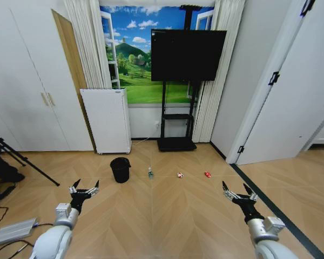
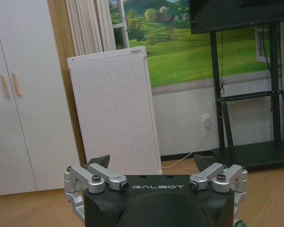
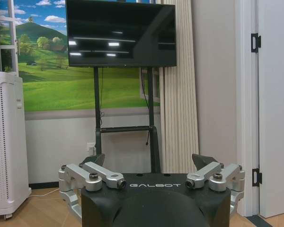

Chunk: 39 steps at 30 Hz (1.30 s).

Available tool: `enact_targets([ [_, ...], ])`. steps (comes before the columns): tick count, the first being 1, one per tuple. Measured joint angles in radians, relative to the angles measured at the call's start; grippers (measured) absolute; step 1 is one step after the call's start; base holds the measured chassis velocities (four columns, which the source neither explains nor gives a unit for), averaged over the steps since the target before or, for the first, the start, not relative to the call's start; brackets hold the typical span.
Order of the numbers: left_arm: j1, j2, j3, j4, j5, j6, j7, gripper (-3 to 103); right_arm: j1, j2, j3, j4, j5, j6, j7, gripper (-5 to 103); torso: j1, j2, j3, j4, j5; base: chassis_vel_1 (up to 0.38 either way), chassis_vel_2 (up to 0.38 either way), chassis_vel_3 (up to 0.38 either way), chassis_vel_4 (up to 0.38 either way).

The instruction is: Pick up the trash bin and place the garbage on the floor into it.

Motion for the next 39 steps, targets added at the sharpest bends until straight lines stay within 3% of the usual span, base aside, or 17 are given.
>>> enact_targets([
  [28,0.003,-0.013,-0.002,-0.003,0.006,-0.002,-0.001,100,-0.001,-0.003,0.001,0.006,0.005,0.004,0.001,100,0.0,0.0,0.0,0.0002,0.0005,-0.314,0.313,0.318,-0.313],
  [29,0.004,-0.013,-0.002,-0.003,0.007,-0.002,-0.001,100,-0.002,-0.001,0.001,0.006,0.005,0.004,0.001,100,0.0,0.0,0.0,-0.0005,-0.0008,-0.352,0.35,0.351,-0.349],
  [33,0.004,-0.012,-0.002,-0.002,0.007,-0.003,-0.001,100,-0.004,0.004,0.001,0.005,0.004,0.006,0.003,100,0.0,0.0,0.0,0.0001,0.0007,-0.35,0.352,0.328,-0.346],
  [36,0.004,-0.011,0.0,0.001,0.008,-0.004,-0.001,100,-0.003,0.006,-0.001,0.0,0.001,0.014,0.015,100,0.0,0.0,0.0,-0.0002,-0.0007,-0.374,0.346,0.354,-0.355],
  [39,0.002,-0.01,0.001,0.003,0.011,-0.005,0.0,100,0.001,0.008,-0.004,-0.008,-0.003,0.02,0.027,100,0.0,0.0,0.0,0.0001,0.0007,-0.361,0.36,0.344,-0.363],
])
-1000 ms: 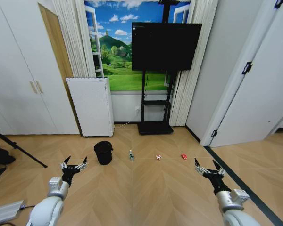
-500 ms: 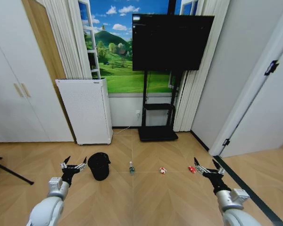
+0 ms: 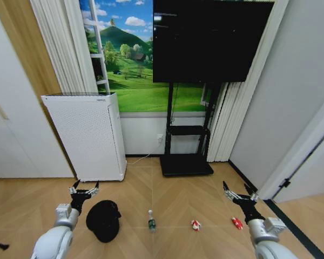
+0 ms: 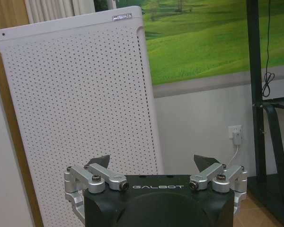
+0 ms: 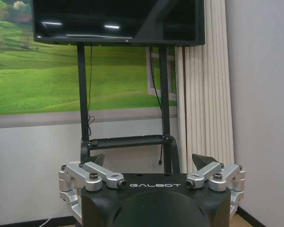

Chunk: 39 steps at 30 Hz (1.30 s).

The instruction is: Pick up the trash bin and place the garbage on the floor into it.

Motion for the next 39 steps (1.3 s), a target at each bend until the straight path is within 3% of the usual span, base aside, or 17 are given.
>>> enact_targets([
  [1,-0.001,0.0,0.001,0.001,0.0,0.0,0.0,100,0.001,0.001,-0.002,-0.003,-0.001,0.0,0.011,100,0.0,0.0,0.0,-0.0007,-0.0016,-0.356,0.364,0.342,-0.35],
  [5,-0.003,0.0,0.004,0.003,0.001,0.0,0.001,100,0.001,0.002,-0.003,-0.005,-0.006,0.0,0.013,100,0.001,0.0,0.0,0.0006,-0.0002,-0.323,0.315,0.322,-0.273],
  [8,-0.003,0.0,0.005,0.004,0.002,0.0,0.001,100,-0.001,0.005,-0.003,-0.008,-0.009,-0.001,0.014,100,0.0,0.0,0.0,-0.001,-0.0014,-0.251,0.246,0.179,-0.221],
  [10,-0.003,0.0,0.006,0.004,0.002,0.0,0.001,100,-0.001,0.006,-0.003,-0.009,-0.01,0.0,0.014,100,0.0,0.0,0.0,-0.0004,-0.0003,-0.226,0.175,0.174,-0.19],
  [14,-0.002,0.0,0.005,0.008,0.003,-0.003,0.001,100,0.0,0.009,-0.01,-0.015,-0.011,0.038,0.027,100,0.0,0.0,0.0,-0.0003,-0.0015,-0.18,0.182,0.167,-0.17],
  [16,-0.002,0.0,0.005,0.008,0.004,-0.004,0.001,100,0.004,0.01,-0.011,-0.016,-0.012,0.05,0.03,100,0.0,0.0,0.0,0.0002,-0.0002,-0.123,0.164,0.149,-0.126],
  [25,-0.002,-0.005,0.008,0.007,0.009,-0.003,-0.004,100,0.008,0.012,-0.007,-0.016,-0.016,0.062,0.039,100,0.0,0.0,0.0,-0.0004,-0.0011,-0.043,0.051,0.053,-0.041],
  [32,0.002,-0.014,0.006,-0.026,-0.029,0.06,-0.071,100,0.007,0.024,-0.012,-0.015,-0.023,0.06,0.044,100,0.0,0.0,0.0,-0.0002,-0.0007,0.009,-0.005,-0.008,0.005],
  [39,-0.003,-0.011,0.0,-0.035,-0.066,0.079,-0.075,100,0.007,0.029,-0.016,-0.014,-0.031,0.054,0.043,100,0.0,0.0,0.0,-0.0003,-0.0008,0.0,0.0,0.0,0.0],
])
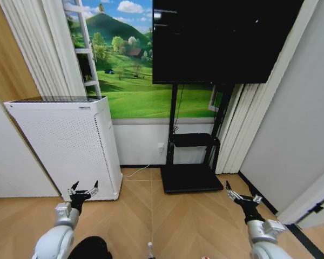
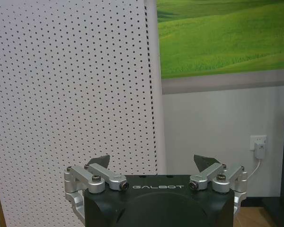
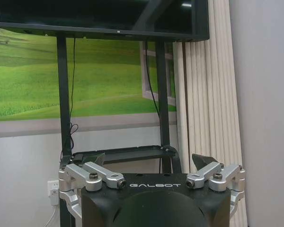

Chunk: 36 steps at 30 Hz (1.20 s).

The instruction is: Pick up the trash bin and place the garbage on the floor into it.

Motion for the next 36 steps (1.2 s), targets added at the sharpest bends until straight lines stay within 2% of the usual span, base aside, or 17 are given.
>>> enact_targets([
  [15,-0.002,0.002,-0.003,0.005,0.001,-0.004,0.001,100,-0.005,0.01,-0.001,0.003,-0.008,-0.003,-0.002,100,-0.008,-0.019,-0.011,0.0001,0.0,0.0,0.0,0.0,0.0],
  [22,-0.001,0.003,-0.006,0.005,0.002,-0.009,0.011,100,-0.008,0.01,0.001,0.007,-0.01,-0.002,-0.003,100,-0.021,-0.052,-0.031,0.0,0.0,0.0,0.0,0.0,0.0],
  [26,0.001,0.004,-0.006,0.003,0.002,-0.01,0.011,100,-0.011,0.01,0.001,0.009,-0.01,-0.002,-0.004,100,-0.034,-0.085,-0.052,0.0,0.0,0.0,0.0,0.0,0.0],
  [36,0.005,0.005,-0.007,-0.001,0.003,-0.01,0.01,100,-0.011,0.005,0.0,0.009,-0.011,-0.002,-0.004,100,-0.05,-0.129,-0.079,0.0001,0.0001,0.0,0.0,0.0,0.0],
])
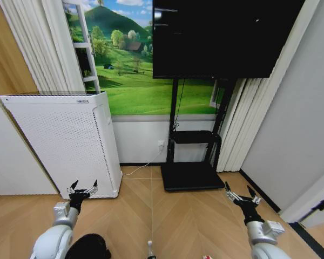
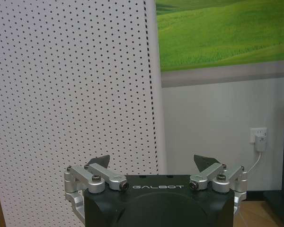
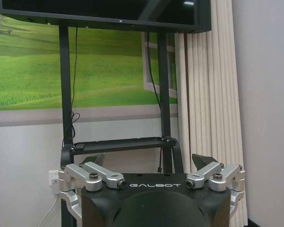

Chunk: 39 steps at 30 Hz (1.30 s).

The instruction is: Pick up the trash bin and place the garbage on the floor into it.

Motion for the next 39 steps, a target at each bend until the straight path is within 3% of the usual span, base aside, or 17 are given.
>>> enact_targets([
  [39,0.001,-0.006,-0.008,0.004,0.002,-0.004,0.005,100,0.001,0.012,-0.015,-0.004,-0.016,-0.004,-0.007,100,-0.057,-0.162,-0.105,0.0,0.0,0.0,0.0,0.0,0.0],
])
